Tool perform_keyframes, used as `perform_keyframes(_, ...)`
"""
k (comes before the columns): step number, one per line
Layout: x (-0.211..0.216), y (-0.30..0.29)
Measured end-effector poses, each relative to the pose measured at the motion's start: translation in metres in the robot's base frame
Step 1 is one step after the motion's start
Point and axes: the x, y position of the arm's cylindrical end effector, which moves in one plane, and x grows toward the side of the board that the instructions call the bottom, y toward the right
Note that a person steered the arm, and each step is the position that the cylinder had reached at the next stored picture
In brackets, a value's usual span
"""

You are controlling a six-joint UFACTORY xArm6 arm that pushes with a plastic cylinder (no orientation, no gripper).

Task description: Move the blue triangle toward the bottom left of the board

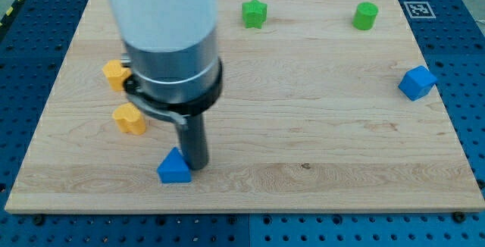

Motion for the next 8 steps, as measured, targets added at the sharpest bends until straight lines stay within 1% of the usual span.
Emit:
perform_keyframes(1,0.0,0.018)
perform_keyframes(2,0.015,0.037)
perform_keyframes(3,0.017,0.011)
perform_keyframes(4,0.017,-0.037)
perform_keyframes(5,0.017,-0.062)
perform_keyframes(6,0.01,-0.049)
perform_keyframes(7,0.008,-0.009)
perform_keyframes(8,0.008,-0.001)
